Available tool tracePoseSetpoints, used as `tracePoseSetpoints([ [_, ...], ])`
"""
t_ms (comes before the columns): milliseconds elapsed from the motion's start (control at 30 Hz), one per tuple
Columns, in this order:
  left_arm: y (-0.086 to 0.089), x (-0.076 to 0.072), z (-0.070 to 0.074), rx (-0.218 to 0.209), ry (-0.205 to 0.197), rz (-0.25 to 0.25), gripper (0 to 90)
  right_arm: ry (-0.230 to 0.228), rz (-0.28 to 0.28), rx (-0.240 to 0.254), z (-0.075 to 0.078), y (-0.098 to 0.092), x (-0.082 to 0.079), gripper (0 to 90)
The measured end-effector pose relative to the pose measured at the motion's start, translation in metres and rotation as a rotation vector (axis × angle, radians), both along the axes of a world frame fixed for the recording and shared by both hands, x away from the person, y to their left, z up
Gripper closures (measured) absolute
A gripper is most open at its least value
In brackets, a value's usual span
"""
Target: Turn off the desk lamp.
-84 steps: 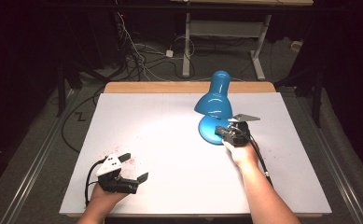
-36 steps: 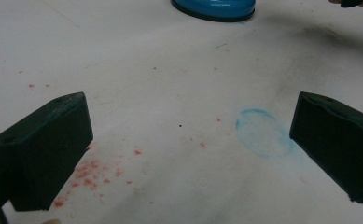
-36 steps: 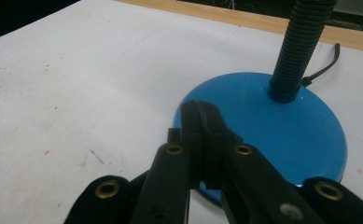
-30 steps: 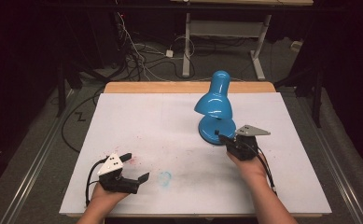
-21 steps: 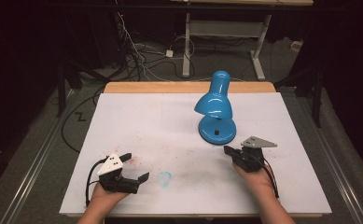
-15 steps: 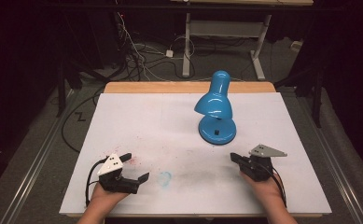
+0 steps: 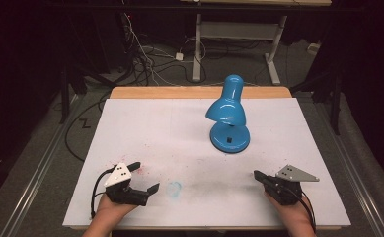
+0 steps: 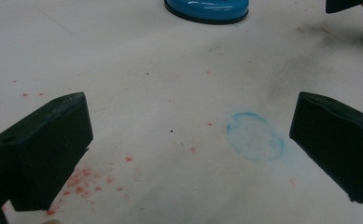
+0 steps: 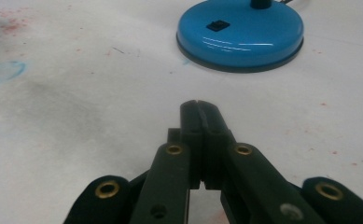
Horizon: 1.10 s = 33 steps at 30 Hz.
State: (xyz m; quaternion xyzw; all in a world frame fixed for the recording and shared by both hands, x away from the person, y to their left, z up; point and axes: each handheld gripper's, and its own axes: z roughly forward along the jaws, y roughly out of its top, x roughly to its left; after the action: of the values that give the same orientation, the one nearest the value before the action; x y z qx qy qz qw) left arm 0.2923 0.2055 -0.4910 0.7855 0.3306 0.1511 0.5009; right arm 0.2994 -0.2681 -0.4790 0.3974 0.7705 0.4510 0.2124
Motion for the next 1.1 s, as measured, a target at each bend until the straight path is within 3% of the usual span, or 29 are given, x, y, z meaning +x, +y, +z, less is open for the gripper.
tracePoseSetpoints([
  [33,0.000,0.000,0.000,0.000,0.000,0.000,0.0,0.000,0.000,0.000,0.000,0.000,0.000,83.0],
  [67,0.000,0.000,0.000,0.003,0.003,-0.002,0.0,0.025,0.009,0.004,-0.002,0.001,0.004,71.0],
  [100,-0.001,0.001,0.000,0.004,0.004,-0.002,0.0,0.025,0.009,0.004,-0.002,0.001,0.004,71.0],
  [133,-0.001,0.001,-0.001,0.005,0.004,-0.003,0.0,0.044,0.007,-0.001,-0.004,0.003,0.005,60.4],
  [167,-0.001,0.001,-0.001,0.005,0.004,-0.003,0.0,0.044,0.007,-0.001,-0.004,0.003,0.005,60.4],
  [267,0.000,0.000,0.000,0.003,0.005,-0.003,0.0,0.068,-0.007,-0.006,-0.007,0.004,0.008,37.9],
  [333,0.000,0.000,0.000,0.002,0.003,-0.003,0.0,0.062,-0.005,-0.008,-0.007,0.003,0.008,33.3],
  [367,0.001,0.000,0.000,0.002,0.005,-0.003,0.0,0.067,-0.009,-0.009,-0.006,0.004,0.008,21.4],
  [400,0.001,0.000,0.000,0.002,0.005,-0.003,0.0,0.067,-0.009,-0.009,-0.006,0.004,0.008,21.4],
  [567,0.001,0.000,0.002,-0.001,0.003,-0.002,0.0,0.033,-0.021,-0.005,-0.006,0.003,0.004,0.5],
  [667,0.002,-0.001,0.004,-0.005,-0.005,-0.001,0.0,0.011,-0.026,0.012,-0.003,0.001,0.000,0.4],
  [700,0.002,-0.002,0.005,-0.005,-0.009,-0.001,0.0,-0.038,-0.024,0.023,0.002,-0.002,-0.006,0.4],
  [800,0.002,-0.001,0.006,-0.005,-0.014,-0.004,0.0,-0.068,-0.037,0.043,0.006,-0.005,-0.009,0.4],
  [1100,0.000,0.002,0.005,-0.010,-0.010,0.003,0.0,-0.058,-0.040,0.033,0.001,-0.006,-0.008,0.5],
])
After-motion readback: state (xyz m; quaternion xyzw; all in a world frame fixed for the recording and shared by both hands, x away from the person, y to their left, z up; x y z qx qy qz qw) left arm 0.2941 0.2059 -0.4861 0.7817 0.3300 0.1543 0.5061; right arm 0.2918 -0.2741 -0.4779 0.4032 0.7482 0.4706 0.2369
